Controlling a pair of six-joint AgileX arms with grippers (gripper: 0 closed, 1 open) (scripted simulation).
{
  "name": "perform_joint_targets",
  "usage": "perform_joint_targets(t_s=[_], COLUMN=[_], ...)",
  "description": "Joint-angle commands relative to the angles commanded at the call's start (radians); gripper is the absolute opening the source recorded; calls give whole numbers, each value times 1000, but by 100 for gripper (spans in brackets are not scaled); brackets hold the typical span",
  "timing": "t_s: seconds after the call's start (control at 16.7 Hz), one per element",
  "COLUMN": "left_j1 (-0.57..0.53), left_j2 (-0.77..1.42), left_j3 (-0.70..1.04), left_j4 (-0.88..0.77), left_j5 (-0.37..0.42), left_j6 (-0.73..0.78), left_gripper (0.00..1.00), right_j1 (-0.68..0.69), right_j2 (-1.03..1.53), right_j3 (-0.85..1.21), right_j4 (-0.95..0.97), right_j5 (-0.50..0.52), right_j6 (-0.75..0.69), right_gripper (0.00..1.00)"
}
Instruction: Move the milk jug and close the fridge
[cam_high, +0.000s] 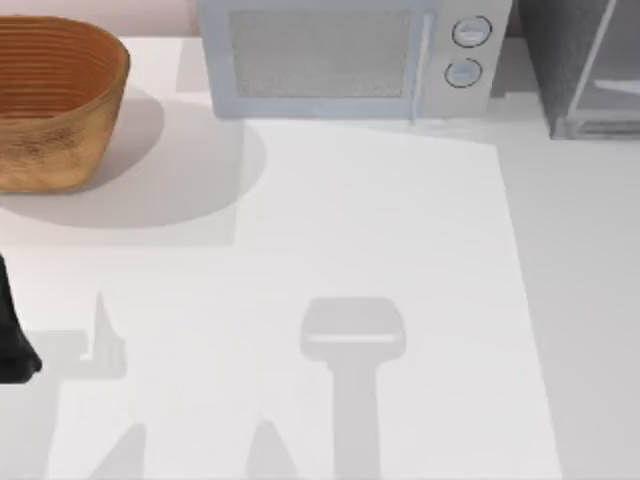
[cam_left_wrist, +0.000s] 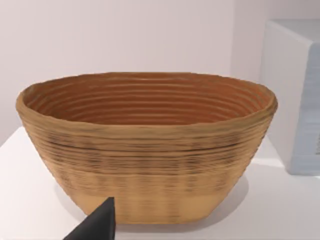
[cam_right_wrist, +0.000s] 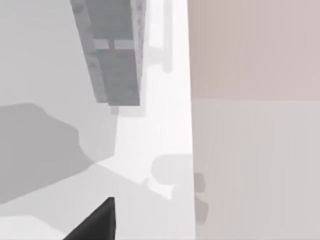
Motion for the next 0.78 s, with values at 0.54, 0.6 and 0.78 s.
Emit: perform_joint_targets(t_s=[0.54, 0.6, 0.78], left_j1=[0, 0, 0], left_j2=[0, 0, 0], left_j3=[0, 0, 0], left_j4=[0, 0, 0], left_j5=[0, 0, 0], left_j6=[0, 0, 0], left_gripper=[100, 100, 100], right_j1=[376, 434, 610], right_j2=[6, 7, 12], right_j3=[-7, -8, -9], right_j4=[470, 537, 758], right_j5=[85, 89, 96], right_j6=[543, 629, 913], right_gripper=[100, 100, 100])
